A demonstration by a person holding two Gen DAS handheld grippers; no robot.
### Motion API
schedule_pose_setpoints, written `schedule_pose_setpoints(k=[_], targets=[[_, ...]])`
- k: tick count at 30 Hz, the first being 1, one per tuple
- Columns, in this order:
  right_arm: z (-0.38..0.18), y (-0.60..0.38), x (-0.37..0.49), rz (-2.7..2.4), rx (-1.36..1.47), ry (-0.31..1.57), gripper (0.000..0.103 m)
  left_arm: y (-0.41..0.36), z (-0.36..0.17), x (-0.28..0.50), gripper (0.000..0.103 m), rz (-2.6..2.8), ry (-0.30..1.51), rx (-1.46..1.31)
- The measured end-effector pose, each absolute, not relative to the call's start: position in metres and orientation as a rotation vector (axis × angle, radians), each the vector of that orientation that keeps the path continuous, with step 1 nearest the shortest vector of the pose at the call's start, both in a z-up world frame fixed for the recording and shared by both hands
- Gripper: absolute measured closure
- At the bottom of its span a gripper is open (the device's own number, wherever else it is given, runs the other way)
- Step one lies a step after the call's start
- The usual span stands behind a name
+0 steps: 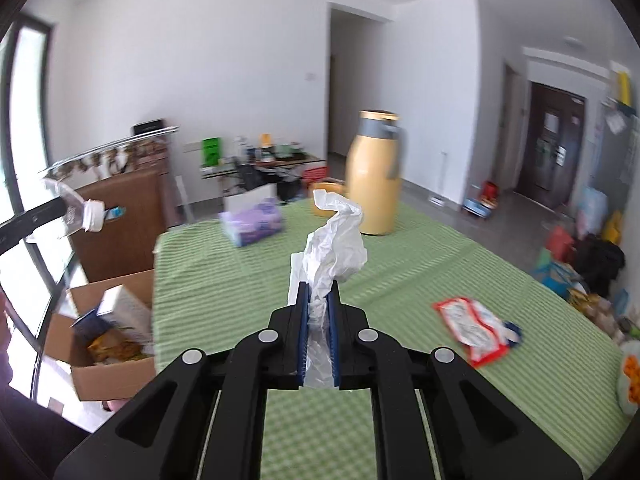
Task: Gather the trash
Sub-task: 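Carry the bottle and tissue in both grippers over the cardboard box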
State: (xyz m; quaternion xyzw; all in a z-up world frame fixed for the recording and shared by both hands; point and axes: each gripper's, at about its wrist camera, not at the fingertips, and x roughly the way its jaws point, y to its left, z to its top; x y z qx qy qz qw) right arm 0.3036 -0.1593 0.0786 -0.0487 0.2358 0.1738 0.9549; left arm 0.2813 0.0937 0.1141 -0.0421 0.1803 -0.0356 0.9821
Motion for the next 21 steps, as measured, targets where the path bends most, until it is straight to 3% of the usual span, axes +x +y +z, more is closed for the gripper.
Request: schedule_pose_setpoints(k=[12, 21], targets=[[0.065, 0.067, 0.308, 0.83, -0.165, 0.492, 0.094, 0.258, 0.097, 0.201, 0.101, 0.374, 0.367, -0.139], [0.043, 0.166, 0.306, 1.017, -0.269, 0.592, 0.094, 0.315, 0.071, 0.179, 0.101, 0.463, 0.423, -0.202]])
